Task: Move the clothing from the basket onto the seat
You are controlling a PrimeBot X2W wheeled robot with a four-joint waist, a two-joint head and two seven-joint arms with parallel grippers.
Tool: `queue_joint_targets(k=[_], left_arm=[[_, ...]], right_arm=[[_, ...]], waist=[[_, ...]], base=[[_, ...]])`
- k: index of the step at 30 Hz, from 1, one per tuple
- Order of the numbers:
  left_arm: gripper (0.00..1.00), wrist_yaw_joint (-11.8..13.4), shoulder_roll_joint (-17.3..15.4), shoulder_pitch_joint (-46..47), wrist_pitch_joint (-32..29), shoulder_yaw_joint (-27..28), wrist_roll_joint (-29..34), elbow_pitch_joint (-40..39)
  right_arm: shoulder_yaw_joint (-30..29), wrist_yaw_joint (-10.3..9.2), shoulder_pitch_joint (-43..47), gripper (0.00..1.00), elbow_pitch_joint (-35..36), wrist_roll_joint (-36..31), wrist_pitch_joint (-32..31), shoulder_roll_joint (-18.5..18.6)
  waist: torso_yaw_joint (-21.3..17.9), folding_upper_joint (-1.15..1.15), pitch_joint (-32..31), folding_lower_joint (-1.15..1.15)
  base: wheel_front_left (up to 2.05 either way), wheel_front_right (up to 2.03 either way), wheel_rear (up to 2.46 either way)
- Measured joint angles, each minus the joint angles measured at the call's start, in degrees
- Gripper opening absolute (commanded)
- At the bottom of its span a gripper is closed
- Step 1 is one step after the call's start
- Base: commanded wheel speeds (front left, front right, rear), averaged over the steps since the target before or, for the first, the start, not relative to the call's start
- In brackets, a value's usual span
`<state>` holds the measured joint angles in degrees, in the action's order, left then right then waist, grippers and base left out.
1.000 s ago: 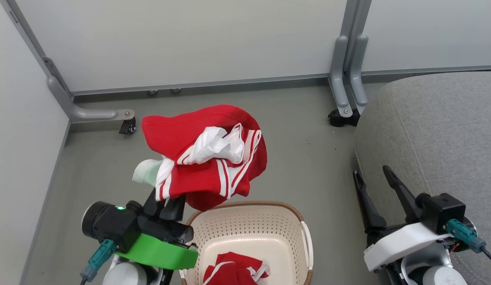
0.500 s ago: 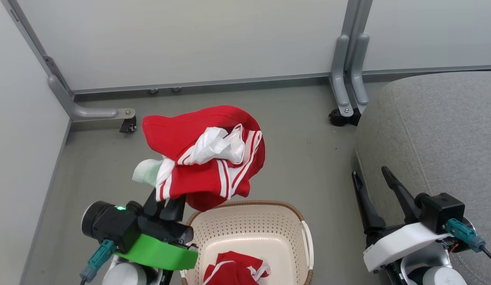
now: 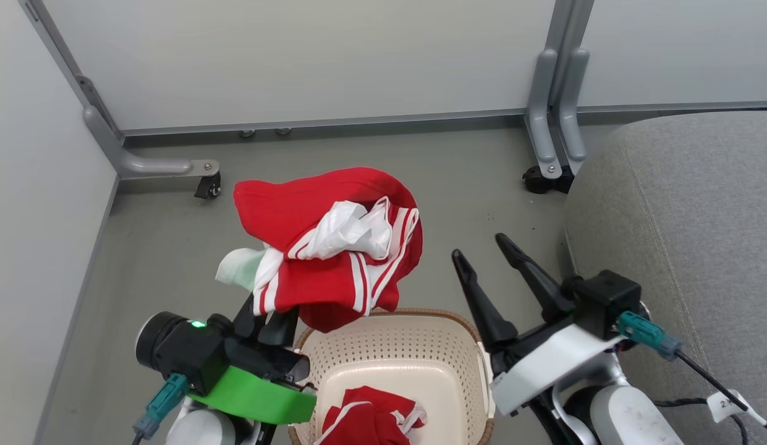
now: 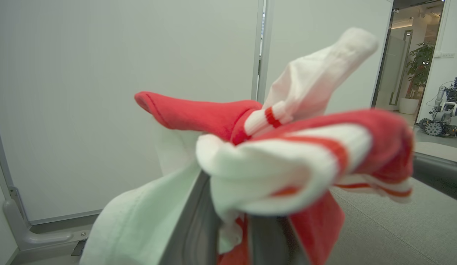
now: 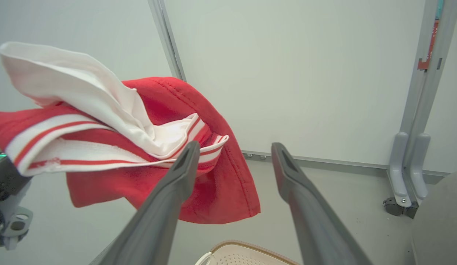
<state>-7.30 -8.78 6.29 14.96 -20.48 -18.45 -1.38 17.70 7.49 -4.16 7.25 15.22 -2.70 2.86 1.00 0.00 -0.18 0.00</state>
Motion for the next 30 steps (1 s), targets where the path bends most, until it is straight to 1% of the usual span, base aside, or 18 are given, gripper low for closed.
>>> queue_joint_targets(k=[7, 13, 22, 30], left_arm=[[0.0, 0.0, -0.1, 0.9, -0.2, -1.5, 0.0, 0.1], [0.0, 0.0, -0.1, 1.9, -0.2, -3.2, -0.2, 0.3], [0.0, 0.0, -0.3, 2.7, -0.2, -4.9, -1.3, 0.6], [0.0, 0.0, -0.5, 3.4, -0.2, -5.7, -1.8, 0.5]], right_arm=[[10.1, 0.01, -6.4, 1.0, -3.3, 2.7, 0.1, 0.3], [16.1, 0.0, -8.9, 1.0, -6.1, 5.3, -1.7, 2.8], [22.1, 0.0, -11.5, 1.0, -9.3, 8.1, -4.2, 4.5], [24.3, 0.0, -14.7, 1.0, -12.5, 7.8, -2.6, 3.9]], waist=[[1.3, 0.0, 0.6, 0.0], [2.6, 0.0, 1.1, 0.0], [3.6, 0.0, 1.8, 0.0], [3.8, 0.0, 2.2, 0.0]], base=[[0.0, 0.0, 0.0], [0.0, 0.0, 0.0], [0.0, 0.0, 0.0], [0.0, 0.0, 0.0]])
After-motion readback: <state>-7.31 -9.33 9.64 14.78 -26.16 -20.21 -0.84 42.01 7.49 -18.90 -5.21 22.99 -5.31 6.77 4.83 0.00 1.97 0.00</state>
